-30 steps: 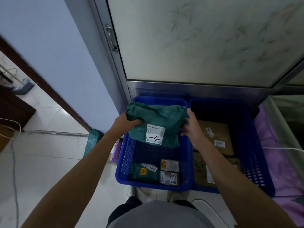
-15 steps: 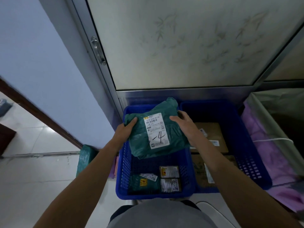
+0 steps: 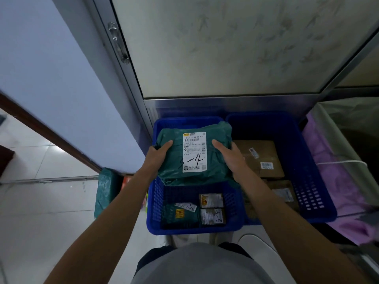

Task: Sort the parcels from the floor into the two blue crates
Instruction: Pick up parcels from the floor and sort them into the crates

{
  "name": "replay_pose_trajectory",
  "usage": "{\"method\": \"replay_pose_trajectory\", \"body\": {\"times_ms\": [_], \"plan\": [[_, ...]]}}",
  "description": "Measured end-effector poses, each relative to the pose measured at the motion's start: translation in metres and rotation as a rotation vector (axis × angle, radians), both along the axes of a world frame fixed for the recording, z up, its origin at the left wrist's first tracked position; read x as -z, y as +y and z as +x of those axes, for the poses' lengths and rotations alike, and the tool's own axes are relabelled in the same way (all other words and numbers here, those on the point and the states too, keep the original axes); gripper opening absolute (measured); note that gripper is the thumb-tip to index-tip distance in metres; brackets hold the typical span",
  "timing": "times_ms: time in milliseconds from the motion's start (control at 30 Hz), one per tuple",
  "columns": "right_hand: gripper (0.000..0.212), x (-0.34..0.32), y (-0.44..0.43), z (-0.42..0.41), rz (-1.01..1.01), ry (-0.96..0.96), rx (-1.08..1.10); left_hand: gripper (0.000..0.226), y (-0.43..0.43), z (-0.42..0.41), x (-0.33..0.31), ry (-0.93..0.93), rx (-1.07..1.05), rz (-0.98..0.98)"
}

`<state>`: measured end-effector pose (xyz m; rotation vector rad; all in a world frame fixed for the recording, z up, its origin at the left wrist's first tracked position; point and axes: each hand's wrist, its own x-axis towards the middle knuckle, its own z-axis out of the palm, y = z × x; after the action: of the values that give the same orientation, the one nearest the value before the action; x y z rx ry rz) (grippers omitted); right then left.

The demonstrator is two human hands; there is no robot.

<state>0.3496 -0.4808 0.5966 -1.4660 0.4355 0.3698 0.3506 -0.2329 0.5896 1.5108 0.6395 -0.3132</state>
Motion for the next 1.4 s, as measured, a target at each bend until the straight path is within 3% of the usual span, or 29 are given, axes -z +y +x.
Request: {"method": "replay_pose_trajectory", "body": {"times_ms": [67,167,267,433,500,633,767,833,967,1133,1267,1400], "plan": [[0.061,0.008,0.001,0.002,0.011,0.017,0.013,0.058,0.004,-0.003,0.01,0.012,0.068,-0.012],[0.079,0.02,0.004,0.007,-0.004,0.064,0.004,0.062,0.007,-0.008,0.023,0.074,0.13,0.024],[0.088,0.032,0.009,0.013,-0.02,0.111,-0.014,0.047,0.008,-0.009,0.034,0.129,0.151,0.058],[0.076,0.064,0.02,0.027,-0.087,0.213,-0.055,0.033,0.009,0.001,0.056,0.184,0.179,0.087],[0.081,0.085,0.025,0.039,-0.086,0.256,-0.068,0.029,0.012,0.011,0.072,0.201,0.205,0.112],[0.077,0.124,0.037,0.067,-0.124,0.302,-0.11,0.043,0.019,0.034,0.112,0.23,0.239,0.149],[0.054,0.172,0.044,0.081,-0.142,0.369,-0.138,0.049,0.026,0.052,0.17,0.275,0.245,0.195],[0.055,0.207,0.046,0.084,-0.179,0.412,-0.137,0.068,0.029,0.06,0.205,0.31,0.249,0.254],[0.056,0.283,0.055,0.082,-0.191,0.471,-0.108,0.047,0.031,0.069,0.271,0.333,0.245,0.382],[0.062,0.362,0.067,0.073,-0.188,0.533,-0.077,0.08,0.024,0.063,0.343,0.318,0.308,0.595],[0.026,0.4,0.068,0.063,-0.273,0.576,-0.135,0.088,0.018,0.043,0.383,0.373,0.384,0.654],[0.012,0.43,0.072,0.053,-0.376,0.586,-0.271,0.101,0.018,0.021,0.419,0.546,0.437,0.639]]}}
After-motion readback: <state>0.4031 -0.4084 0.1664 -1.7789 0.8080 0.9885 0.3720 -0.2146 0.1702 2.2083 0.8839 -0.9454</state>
